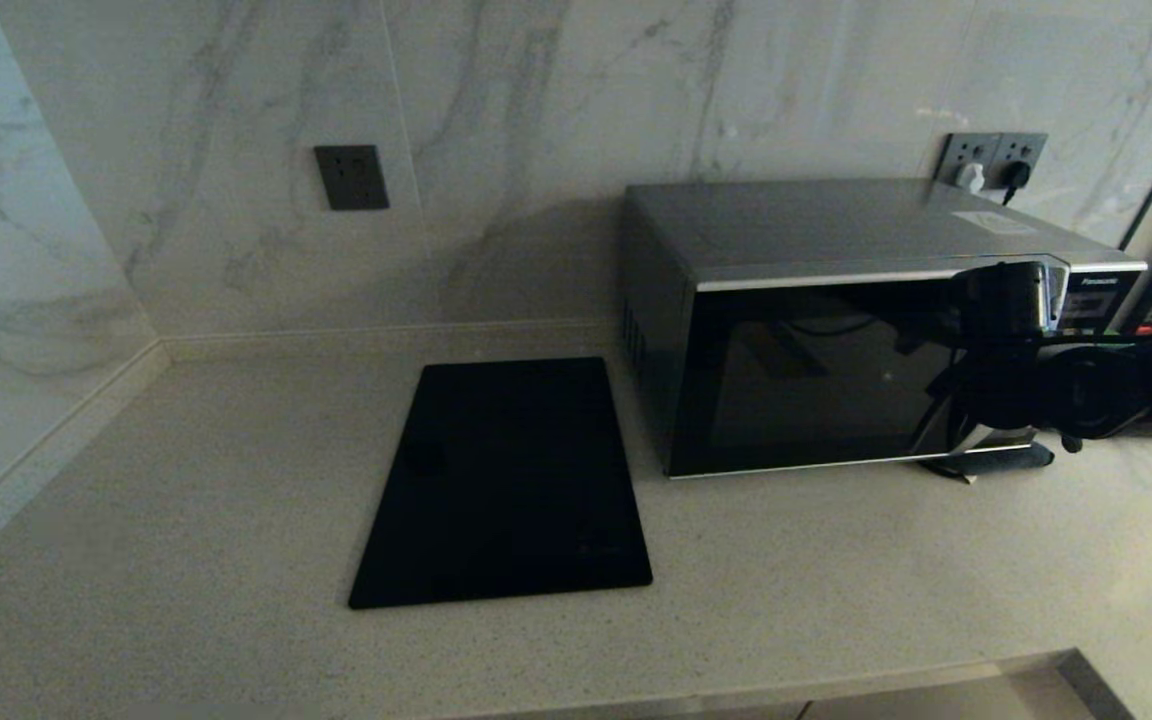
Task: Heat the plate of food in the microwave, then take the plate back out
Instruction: Open the microwave oven
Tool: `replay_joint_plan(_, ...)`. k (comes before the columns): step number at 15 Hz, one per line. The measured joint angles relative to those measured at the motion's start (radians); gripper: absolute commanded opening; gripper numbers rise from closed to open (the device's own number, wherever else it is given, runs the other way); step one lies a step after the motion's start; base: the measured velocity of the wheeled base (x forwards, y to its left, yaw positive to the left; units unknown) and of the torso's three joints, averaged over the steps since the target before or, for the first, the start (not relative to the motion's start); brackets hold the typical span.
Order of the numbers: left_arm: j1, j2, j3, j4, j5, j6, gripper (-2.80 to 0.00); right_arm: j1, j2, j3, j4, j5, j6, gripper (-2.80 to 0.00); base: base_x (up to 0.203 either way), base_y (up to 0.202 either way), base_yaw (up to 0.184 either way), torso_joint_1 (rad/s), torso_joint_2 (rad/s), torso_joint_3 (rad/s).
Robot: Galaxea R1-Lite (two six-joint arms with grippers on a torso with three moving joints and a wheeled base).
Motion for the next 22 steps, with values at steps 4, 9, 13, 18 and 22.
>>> replay_joint_plan(4,0.0,0.0,0.0,0.0,0.0,0.0,-2.8,0.0,0.0,0.005,0.001,-0.004,0.002,-2.8,0.0,0.0,0.0,0.0,0.0,0.0)
replay_joint_plan(9,0.0,0.0,0.0,0.0,0.0,0.0,-2.8,0.0,-0.002,0.016,0.003,-0.009,0.017,-2.8,0.0,0.0,0.0,0.0,0.0,0.0)
replay_joint_plan(13,0.0,0.0,0.0,0.0,0.0,0.0,-2.8,0.001,-0.007,0.029,0.002,-0.032,0.021,-2.8,0.0,0.0,0.0,0.0,0.0,0.0)
replay_joint_plan(18,0.0,0.0,0.0,0.0,0.0,0.0,-2.8,0.004,-0.006,0.032,0.005,-0.088,0.044,-2.8,0.0,0.0,0.0,0.0,0.0,0.0)
replay_joint_plan(22,0.0,0.0,0.0,0.0,0.0,0.0,-2.8,0.005,-0.003,0.031,0.004,-0.101,0.052,-2.8,0.0,0.0,0.0,0.0,0.0,0.0)
